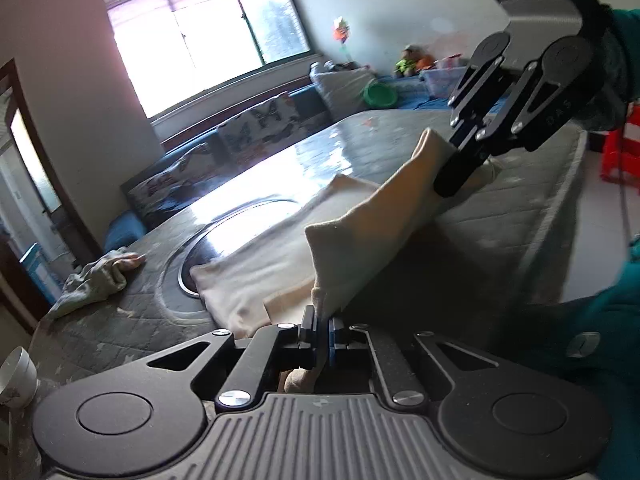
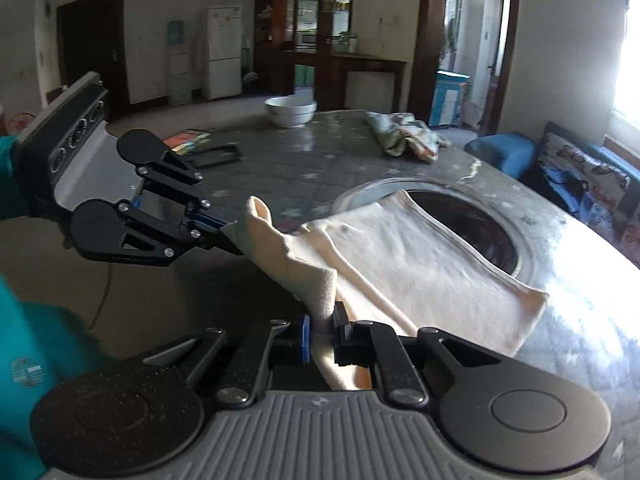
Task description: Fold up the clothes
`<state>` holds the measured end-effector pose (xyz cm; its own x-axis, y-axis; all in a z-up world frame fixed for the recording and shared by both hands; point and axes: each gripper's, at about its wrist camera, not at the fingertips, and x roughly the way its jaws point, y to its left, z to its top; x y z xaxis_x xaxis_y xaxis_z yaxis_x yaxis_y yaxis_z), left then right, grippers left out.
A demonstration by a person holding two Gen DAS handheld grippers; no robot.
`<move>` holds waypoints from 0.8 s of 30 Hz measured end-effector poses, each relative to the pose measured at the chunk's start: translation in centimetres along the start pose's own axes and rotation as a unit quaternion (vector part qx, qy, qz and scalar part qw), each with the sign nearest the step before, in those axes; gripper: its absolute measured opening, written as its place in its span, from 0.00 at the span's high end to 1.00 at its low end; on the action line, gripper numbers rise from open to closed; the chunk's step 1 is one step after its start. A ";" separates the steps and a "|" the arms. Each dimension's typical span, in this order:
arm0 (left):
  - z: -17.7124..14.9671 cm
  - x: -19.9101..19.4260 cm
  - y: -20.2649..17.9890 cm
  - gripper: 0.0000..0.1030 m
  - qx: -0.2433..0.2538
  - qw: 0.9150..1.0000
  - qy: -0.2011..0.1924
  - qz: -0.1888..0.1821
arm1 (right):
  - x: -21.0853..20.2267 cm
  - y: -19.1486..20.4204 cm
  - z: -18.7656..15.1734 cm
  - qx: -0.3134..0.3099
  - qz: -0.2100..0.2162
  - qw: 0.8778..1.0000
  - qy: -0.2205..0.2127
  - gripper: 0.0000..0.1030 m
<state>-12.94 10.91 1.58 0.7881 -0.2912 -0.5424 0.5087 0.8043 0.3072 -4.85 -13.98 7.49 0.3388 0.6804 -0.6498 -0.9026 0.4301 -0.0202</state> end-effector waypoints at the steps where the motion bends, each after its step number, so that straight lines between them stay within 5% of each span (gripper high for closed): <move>1: 0.1 -0.8 -0.4 0.94 0.001 1.000 -0.001 -0.006 | -0.7 0.6 -0.1 0.002 0.007 1.000 0.002 0.91; 11: 2.1 -0.5 0.4 0.94 -0.004 1.000 -0.022 -0.013 | -3.1 1.4 -0.1 0.017 0.013 1.000 0.005 0.91; 24: 6.6 10.8 6.2 0.94 -0.014 1.000 -0.022 0.004 | 1.0 -9.3 2.6 0.106 -0.053 0.993 -0.008 0.91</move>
<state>0.99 9.37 2.82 0.8069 -0.3063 -0.5051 0.4923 0.8212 0.2885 4.62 -15.72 9.00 0.4337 0.6337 -0.6405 -0.7863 0.6134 0.0744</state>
